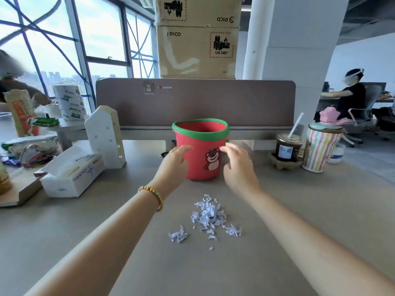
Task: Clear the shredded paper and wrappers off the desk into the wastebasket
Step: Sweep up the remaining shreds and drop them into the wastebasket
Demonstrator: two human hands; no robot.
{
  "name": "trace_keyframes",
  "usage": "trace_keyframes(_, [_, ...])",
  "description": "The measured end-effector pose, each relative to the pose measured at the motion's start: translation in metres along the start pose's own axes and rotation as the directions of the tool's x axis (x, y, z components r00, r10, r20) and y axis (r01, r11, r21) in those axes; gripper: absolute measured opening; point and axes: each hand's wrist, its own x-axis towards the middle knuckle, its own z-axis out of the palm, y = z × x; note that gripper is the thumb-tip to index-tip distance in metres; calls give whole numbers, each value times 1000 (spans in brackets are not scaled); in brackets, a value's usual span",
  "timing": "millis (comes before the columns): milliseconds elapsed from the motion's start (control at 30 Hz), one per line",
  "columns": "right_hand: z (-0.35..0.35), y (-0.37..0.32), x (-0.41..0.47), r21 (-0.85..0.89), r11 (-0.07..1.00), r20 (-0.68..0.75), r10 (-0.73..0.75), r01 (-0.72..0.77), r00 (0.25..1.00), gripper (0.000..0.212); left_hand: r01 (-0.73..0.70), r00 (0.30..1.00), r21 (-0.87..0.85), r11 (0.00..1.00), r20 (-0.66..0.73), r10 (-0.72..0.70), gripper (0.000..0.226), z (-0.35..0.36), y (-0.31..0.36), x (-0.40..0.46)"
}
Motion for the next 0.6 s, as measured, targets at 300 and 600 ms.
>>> trace_keyframes(300, [19, 11, -101, -102, 962, 359, 273, -253, 893, 48, 183, 916, 411, 893, 259, -307, 39, 36, -34, -101])
trace_keyframes(600, [21, 5, -131, -356, 916, 580, 371, -183, 726, 59, 103, 882, 478, 872, 361, -302, 59, 57, -23, -134])
